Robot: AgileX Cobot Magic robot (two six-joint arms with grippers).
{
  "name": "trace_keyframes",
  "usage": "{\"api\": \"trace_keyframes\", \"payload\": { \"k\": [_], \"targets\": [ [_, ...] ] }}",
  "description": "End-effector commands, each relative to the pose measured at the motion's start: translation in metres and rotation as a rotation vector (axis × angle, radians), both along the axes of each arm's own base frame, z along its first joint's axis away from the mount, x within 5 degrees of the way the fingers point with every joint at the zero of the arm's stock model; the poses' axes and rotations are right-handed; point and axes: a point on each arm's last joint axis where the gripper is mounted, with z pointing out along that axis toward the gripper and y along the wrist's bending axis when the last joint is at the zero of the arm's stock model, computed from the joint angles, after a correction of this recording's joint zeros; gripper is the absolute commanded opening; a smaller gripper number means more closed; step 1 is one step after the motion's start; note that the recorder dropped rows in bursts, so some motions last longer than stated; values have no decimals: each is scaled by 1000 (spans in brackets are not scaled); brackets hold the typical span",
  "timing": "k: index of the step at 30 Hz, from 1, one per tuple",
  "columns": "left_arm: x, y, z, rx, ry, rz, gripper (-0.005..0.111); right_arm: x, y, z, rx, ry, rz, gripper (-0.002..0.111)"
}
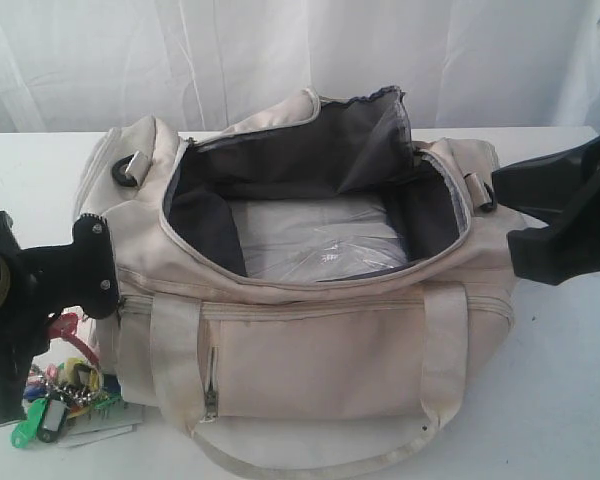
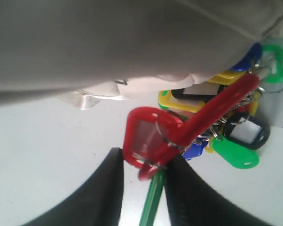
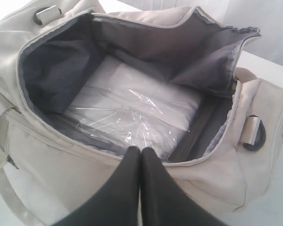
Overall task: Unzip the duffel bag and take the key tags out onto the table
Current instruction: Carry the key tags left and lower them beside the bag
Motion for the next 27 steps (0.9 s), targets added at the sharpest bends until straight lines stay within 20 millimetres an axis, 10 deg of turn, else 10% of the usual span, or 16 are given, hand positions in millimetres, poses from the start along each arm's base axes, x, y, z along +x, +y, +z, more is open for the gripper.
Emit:
{"api": "trace_keyframes", "payload": {
  "k": [1,12,27],
  "targets": [
    [5,5,-5,98,-12,-39,5,-1,0,-1,3,7,-2,0],
    [13,4,-15,172,-19,-66,57,-1,0,-1,3,7,-2,0],
    [13,16,6,242,8,236,59,0,0,-1,11,3,-4,0]
  ]
}}
